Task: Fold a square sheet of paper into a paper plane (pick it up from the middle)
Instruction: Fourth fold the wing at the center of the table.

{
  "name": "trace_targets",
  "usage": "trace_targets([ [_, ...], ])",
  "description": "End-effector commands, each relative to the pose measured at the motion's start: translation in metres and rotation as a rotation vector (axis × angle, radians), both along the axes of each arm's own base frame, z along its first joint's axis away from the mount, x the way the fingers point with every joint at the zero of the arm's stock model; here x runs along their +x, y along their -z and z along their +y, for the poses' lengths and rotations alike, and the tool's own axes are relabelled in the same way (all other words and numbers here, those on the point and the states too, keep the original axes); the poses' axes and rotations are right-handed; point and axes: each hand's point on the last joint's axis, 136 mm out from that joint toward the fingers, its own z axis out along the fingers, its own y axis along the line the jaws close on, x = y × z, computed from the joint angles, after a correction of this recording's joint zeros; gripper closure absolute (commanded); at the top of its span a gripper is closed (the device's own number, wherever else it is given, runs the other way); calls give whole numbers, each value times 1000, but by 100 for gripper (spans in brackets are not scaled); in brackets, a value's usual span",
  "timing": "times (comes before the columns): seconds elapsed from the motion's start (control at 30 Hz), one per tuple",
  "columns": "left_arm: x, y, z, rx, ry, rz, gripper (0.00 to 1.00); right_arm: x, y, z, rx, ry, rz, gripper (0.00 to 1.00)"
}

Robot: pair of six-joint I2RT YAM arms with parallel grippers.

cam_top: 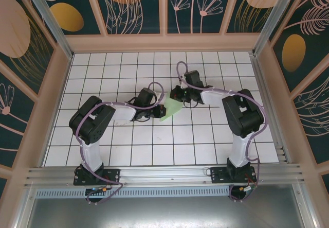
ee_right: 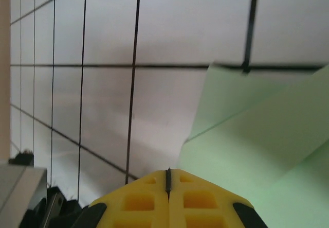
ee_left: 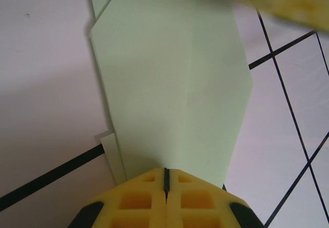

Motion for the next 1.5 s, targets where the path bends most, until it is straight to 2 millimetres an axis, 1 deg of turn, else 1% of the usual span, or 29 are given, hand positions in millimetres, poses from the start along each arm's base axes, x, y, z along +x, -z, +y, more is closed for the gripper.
trace_targets([
  [0.0, -52, 58, 44, 195, -27, 248, 100, -11, 16, 7, 36, 3, 79, 100],
  [0.13, -49, 53, 41, 184, -25, 242, 100, -21, 33, 12, 32, -16, 134, 100],
  [0.23, -46, 47, 38, 171, -23, 232, 100, -25, 46, 7, -3, -3, 171, 100],
  [0.37, -39, 33, 29, 134, -15, 213, 100, -29, 64, -4, -79, 15, 210, 100],
  [0.43, -32, 20, 21, 95, -16, 195, 100, -31, 72, -9, -118, 23, 227, 100],
  [0.53, -22, -7, 6, 11, -11, 158, 100, -33, 82, -15, -161, 33, 250, 100],
  [0.6, -16, -23, -2, -35, -3, 140, 95, -35, 86, -17, -178, 36, 261, 100],
  [0.67, -15, -32, -8, -62, 12, 137, 93, -35, 89, -20, -190, 41, 267, 100],
  [0.7, -15, -33, -9, -68, 17, 139, 92, -35, 89, -21, -194, 43, 268, 100],
  [0.83, -21, -25, -12, -78, 40, 179, 91, -37, 92, -21, -194, 48, 278, 100],
  [1.03, -27, -13, -11, -64, 44, 221, 90, -42, 96, -21, -201, 47, 296, 100],
  [1.27, -40, 9, 1, -6, 45, 270, 89, -43, 100, -22, -214, 51, 310, 100],
  [1.47, -48, 16, 8, 9, 35, 290, 89, -44, 103, -24, -229, 53, 320, 100],
])
